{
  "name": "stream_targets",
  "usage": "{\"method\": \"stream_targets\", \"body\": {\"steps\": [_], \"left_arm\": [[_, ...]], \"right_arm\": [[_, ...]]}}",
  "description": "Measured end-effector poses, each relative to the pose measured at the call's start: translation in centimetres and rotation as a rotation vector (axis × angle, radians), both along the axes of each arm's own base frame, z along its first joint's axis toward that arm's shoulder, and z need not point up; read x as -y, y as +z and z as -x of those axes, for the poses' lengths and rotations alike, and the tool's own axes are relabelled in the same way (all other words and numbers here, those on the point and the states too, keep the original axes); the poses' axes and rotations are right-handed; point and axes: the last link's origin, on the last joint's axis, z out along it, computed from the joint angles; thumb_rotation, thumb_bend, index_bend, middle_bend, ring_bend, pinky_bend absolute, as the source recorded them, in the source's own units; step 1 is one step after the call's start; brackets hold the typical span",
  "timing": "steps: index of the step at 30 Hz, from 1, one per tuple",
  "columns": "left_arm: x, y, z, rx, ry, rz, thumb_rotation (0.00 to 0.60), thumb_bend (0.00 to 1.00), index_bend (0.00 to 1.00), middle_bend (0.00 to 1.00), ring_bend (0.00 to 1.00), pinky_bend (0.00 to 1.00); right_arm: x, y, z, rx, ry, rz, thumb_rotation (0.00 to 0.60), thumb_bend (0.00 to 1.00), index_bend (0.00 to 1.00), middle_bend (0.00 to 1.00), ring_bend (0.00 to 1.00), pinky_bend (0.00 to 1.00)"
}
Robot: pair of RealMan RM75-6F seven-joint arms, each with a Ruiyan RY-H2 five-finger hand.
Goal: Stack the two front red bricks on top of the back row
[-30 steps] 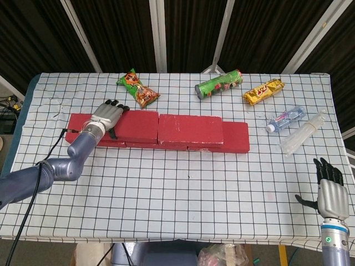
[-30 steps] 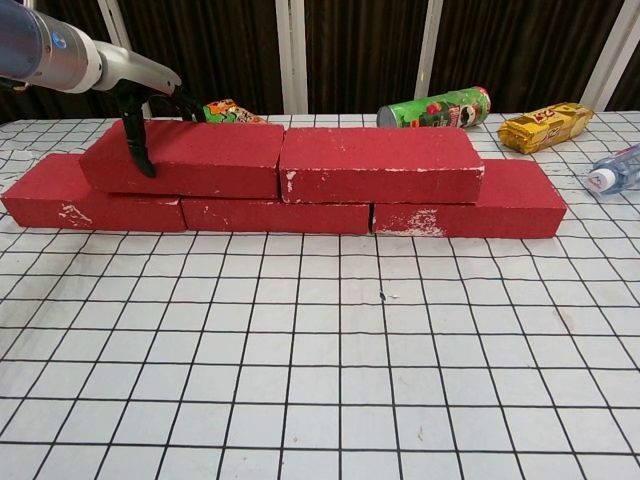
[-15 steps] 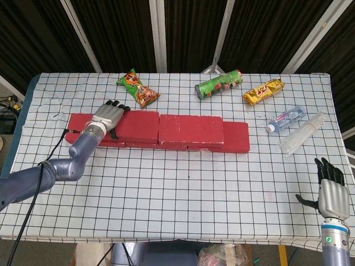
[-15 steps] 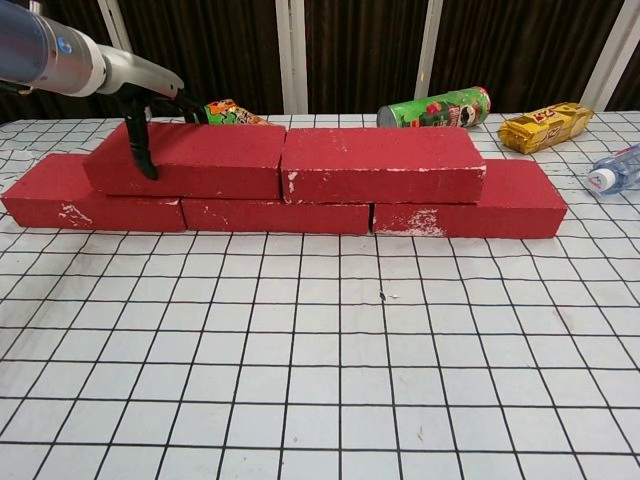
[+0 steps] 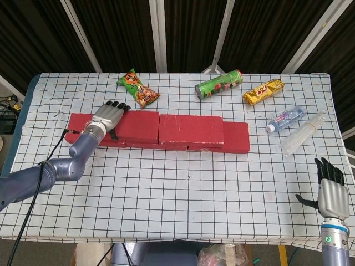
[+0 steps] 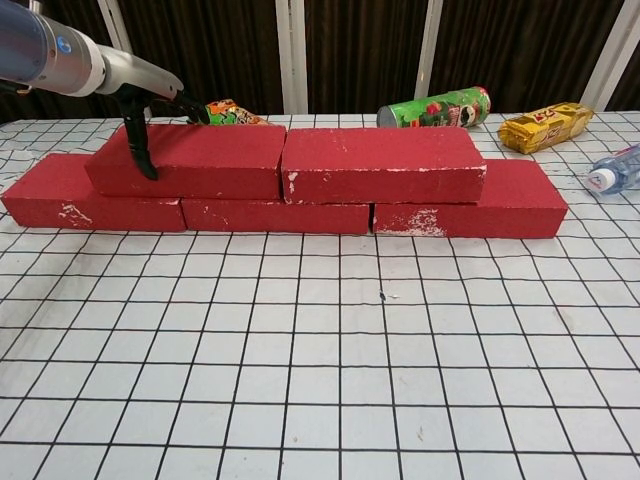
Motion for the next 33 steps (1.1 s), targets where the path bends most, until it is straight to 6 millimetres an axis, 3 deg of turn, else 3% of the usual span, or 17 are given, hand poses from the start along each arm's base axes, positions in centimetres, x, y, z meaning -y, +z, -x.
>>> {"method": "stream_targets", "body": {"steps": [20,33], "left_arm": [[0.75,0.06,-0.20,-0.014,0.002,0.029,0.600,0.00,0.08,0.07,0.00,0.00],[0.82,0.50,-0.86,-0.012,-0.010,0.006,0.600,0.00,0.04,0.00,0.00,0.00]], "right_arm": [[-0.05,0.15,-0.02,0.008,-0.003,0.012,0.600,0.13,0.06,0.00,0.00,0.00],[-0.05,0.22,0.06,0.010,-0.013,0.020,0.600,0.13,0.06,0.00,0.00,0.00]]}}
